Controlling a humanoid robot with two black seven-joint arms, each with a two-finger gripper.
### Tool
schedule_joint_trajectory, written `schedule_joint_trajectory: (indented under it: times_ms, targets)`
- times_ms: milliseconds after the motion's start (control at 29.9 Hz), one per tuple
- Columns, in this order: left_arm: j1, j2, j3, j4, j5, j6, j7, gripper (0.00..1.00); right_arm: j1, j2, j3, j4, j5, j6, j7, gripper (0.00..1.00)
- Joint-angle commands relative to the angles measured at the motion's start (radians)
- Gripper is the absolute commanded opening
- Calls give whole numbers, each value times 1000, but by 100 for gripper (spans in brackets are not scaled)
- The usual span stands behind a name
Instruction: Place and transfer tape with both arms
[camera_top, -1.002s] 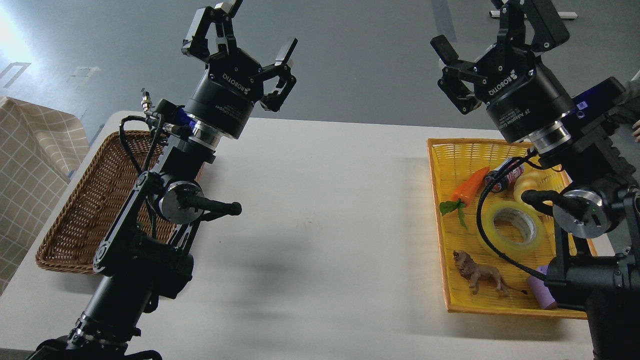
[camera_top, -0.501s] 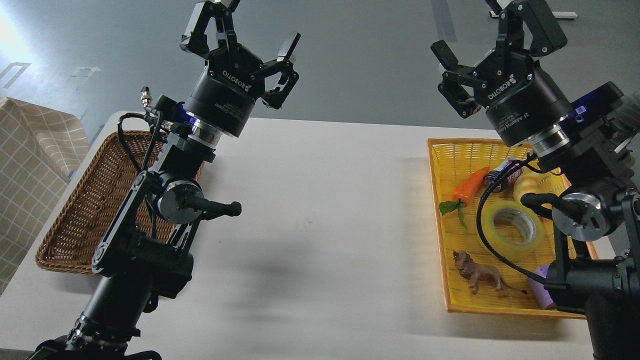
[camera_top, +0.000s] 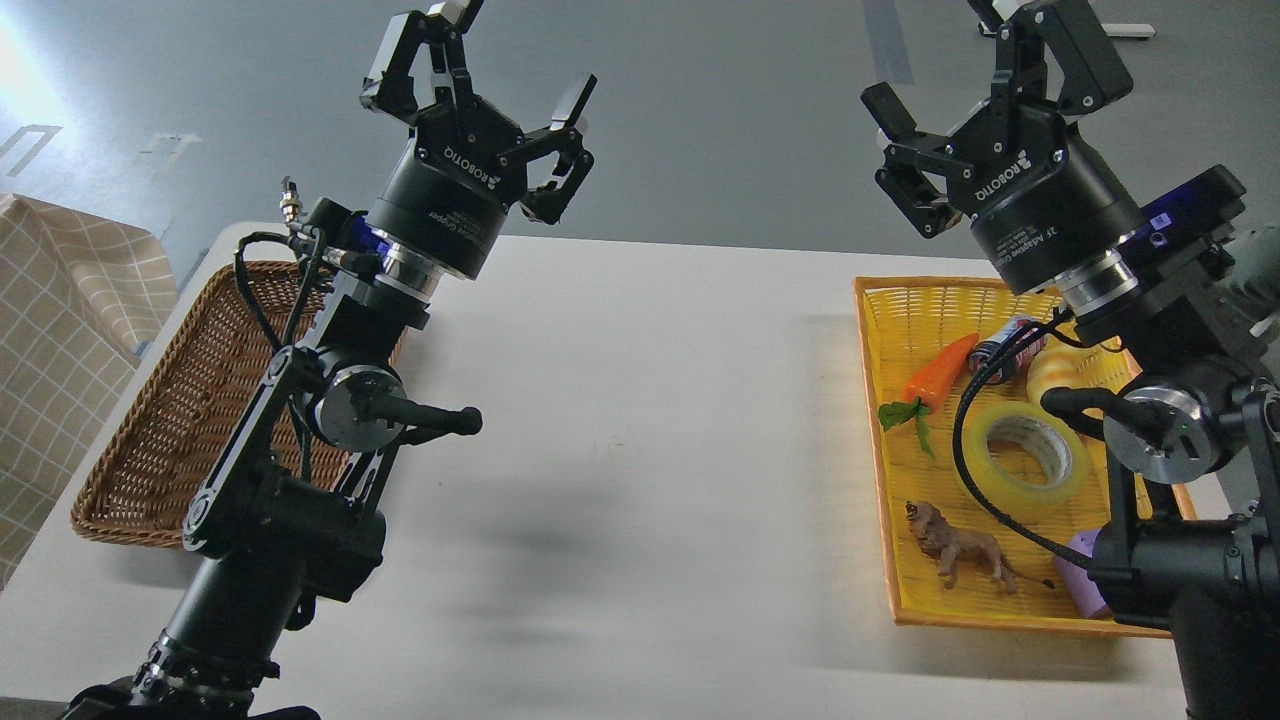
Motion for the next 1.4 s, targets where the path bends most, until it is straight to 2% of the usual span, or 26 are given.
schedule_joint_trajectory:
  times_ms: [0, 1369]
  targets:
    - [0, 0, 2, 0, 0, -2, 1, 98, 1, 0, -1, 0, 0, 0, 0, 100]
    - [-2, 0, -1, 1, -2, -14, -9, 98, -2, 0, -5, 2, 0, 6, -2, 100]
